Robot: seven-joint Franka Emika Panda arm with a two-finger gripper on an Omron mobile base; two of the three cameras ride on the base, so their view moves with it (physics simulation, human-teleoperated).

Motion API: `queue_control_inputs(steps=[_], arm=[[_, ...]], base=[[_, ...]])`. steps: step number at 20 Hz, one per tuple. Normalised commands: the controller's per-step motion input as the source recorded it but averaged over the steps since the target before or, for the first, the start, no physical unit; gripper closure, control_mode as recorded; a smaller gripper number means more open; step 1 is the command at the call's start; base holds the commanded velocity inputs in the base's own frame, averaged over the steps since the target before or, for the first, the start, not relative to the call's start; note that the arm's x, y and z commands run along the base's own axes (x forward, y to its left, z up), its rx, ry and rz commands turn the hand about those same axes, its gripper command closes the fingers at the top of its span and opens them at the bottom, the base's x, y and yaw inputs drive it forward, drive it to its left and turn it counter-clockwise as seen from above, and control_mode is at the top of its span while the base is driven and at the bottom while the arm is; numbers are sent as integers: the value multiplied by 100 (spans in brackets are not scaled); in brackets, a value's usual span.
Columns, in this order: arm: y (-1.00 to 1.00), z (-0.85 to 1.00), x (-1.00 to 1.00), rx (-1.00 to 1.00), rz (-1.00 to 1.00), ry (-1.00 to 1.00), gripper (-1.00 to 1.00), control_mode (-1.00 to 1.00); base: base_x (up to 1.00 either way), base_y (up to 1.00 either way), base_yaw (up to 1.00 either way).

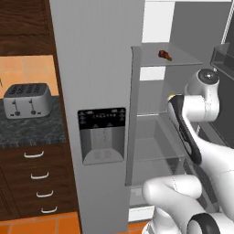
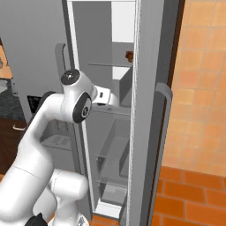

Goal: Place one lemon and one chicken drumstick in each tupperware on the nearby counter, to pack two identical lunches.

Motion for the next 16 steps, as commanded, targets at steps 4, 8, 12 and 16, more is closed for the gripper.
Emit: queue_control_inputs(steps=[4, 8, 12, 16], arm=[[-31, -21, 19, -4, -9, -22, -100, -100], [-22, -12, 2, 3, -3, 1, -100, -100], [0, 11, 31, 1, -1, 5, -100, -100], [-19, 0, 58, 0, 0, 4, -100, -100]], base=[[0, 0, 0], [0, 0, 0], [0, 0, 0], [0, 0, 0]])
